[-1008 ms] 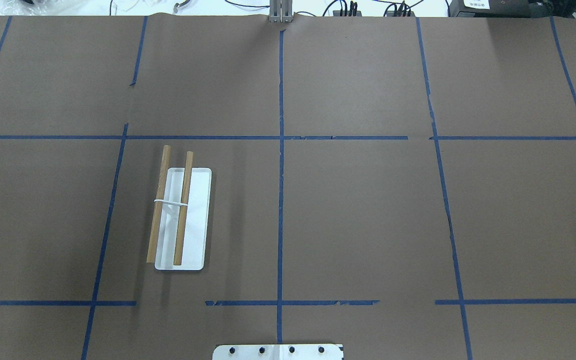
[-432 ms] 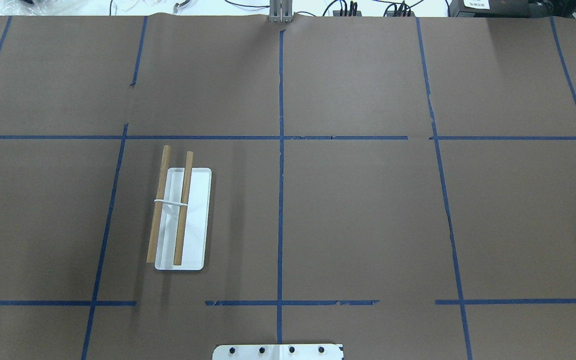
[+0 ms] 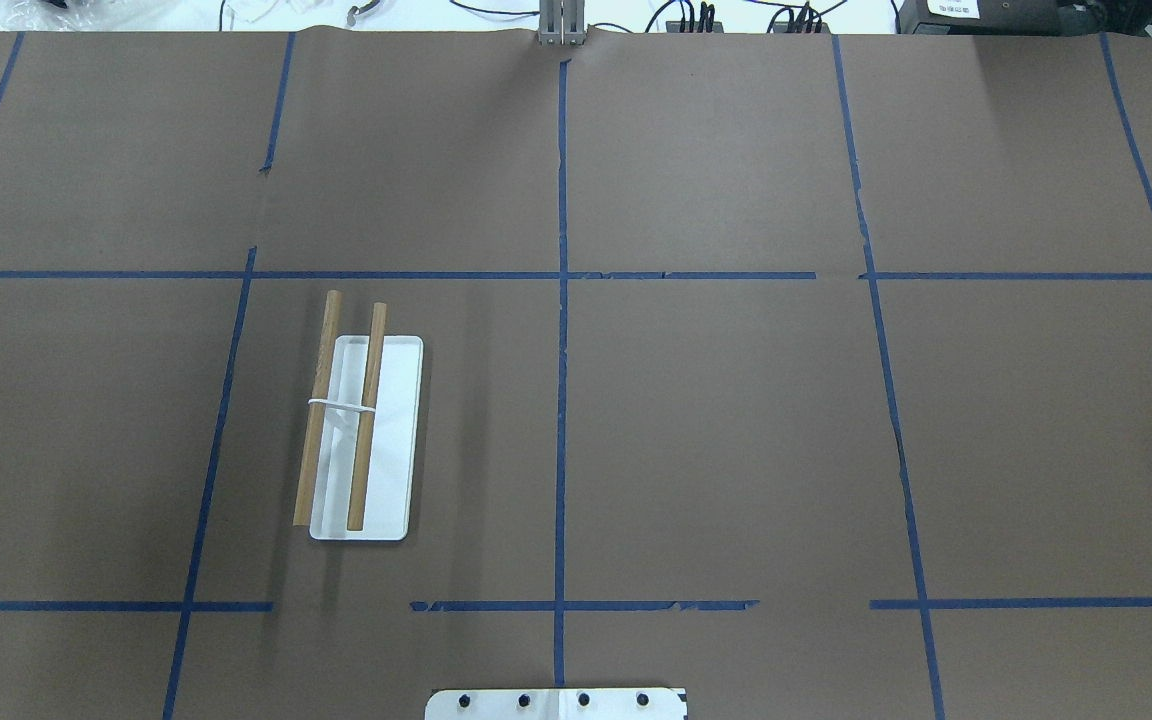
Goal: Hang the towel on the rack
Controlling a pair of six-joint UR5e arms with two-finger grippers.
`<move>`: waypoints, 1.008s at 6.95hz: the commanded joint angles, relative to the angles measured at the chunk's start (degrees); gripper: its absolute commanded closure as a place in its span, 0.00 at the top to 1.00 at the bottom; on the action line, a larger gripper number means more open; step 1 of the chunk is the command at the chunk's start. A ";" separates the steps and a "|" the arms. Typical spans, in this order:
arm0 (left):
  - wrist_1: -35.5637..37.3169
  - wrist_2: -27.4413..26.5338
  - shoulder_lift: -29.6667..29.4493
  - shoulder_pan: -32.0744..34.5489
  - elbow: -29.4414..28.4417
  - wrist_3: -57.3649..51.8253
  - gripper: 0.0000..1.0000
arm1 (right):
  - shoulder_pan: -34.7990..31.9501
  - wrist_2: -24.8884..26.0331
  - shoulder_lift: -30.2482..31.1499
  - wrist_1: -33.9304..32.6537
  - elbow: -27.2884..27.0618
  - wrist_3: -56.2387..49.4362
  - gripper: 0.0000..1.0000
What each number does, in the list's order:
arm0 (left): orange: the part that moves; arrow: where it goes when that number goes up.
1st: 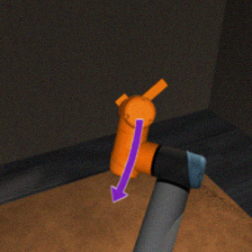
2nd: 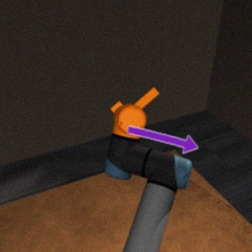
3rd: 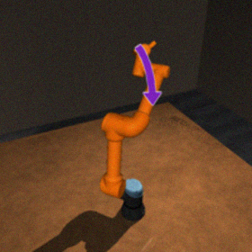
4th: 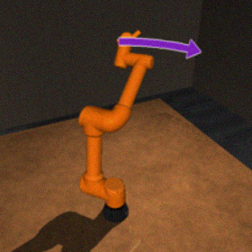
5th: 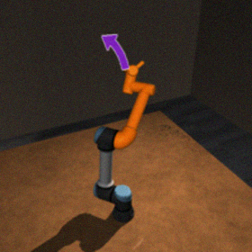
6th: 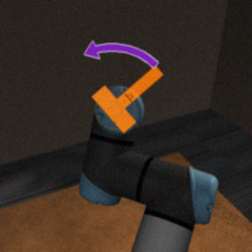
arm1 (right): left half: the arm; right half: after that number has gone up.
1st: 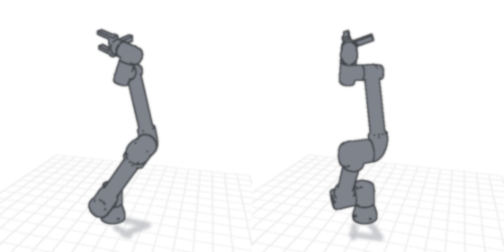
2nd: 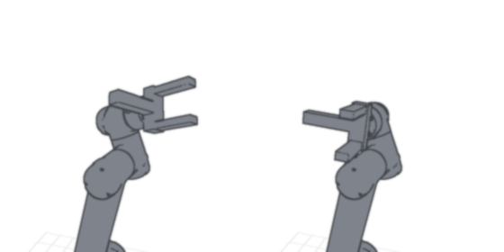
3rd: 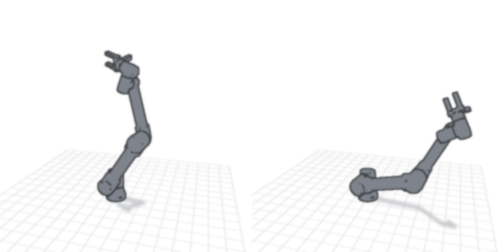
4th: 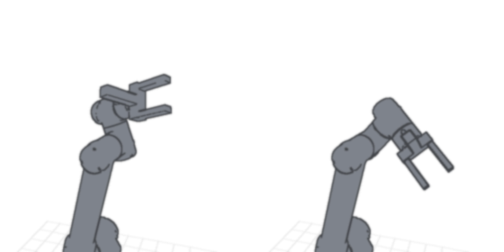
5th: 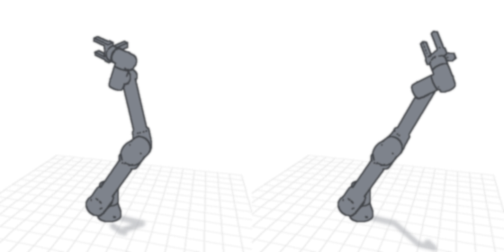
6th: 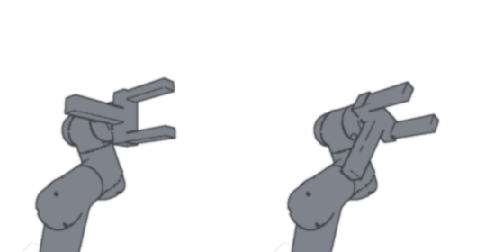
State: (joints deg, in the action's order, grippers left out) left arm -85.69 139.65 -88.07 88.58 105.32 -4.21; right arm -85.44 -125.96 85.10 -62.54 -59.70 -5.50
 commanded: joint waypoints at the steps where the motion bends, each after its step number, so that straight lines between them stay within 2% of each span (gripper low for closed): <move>1: 0.00 0.01 0.01 0.01 0.07 0.00 1.00 | -2.35 -0.95 -0.20 -0.82 -5.03 -0.39 0.00; 2: 0.00 0.01 -0.08 0.01 0.24 0.00 1.00 | -4.28 -2.78 0.41 -1.44 -8.73 -0.39 0.00; 3: 0.00 0.97 -0.60 0.01 0.24 0.26 1.00 | -4.65 -4.37 1.11 -6.32 -15.03 -0.39 0.00; 4: -0.35 5.94 -1.74 0.01 -0.19 8.70 1.00 | -4.39 -4.56 3.04 -15.33 -25.97 -0.39 0.00; 5: -6.36 8.86 -2.88 -0.42 -0.55 20.10 1.00 | -4.21 -4.56 3.06 -29.69 -39.13 -0.30 0.00; 6: -14.51 10.45 -2.72 -1.65 -0.20 25.00 1.00 | -1.17 -4.47 2.27 -44.80 -53.88 0.48 0.00; 7: -17.37 14.82 -2.89 -4.44 0.15 32.70 1.00 | 1.91 -4.73 -1.39 -54.78 -61.34 0.93 0.00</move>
State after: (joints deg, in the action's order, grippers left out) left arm -97.72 150.23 -90.73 86.65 105.15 19.74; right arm -86.84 -130.49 86.64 -102.95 -108.73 -5.17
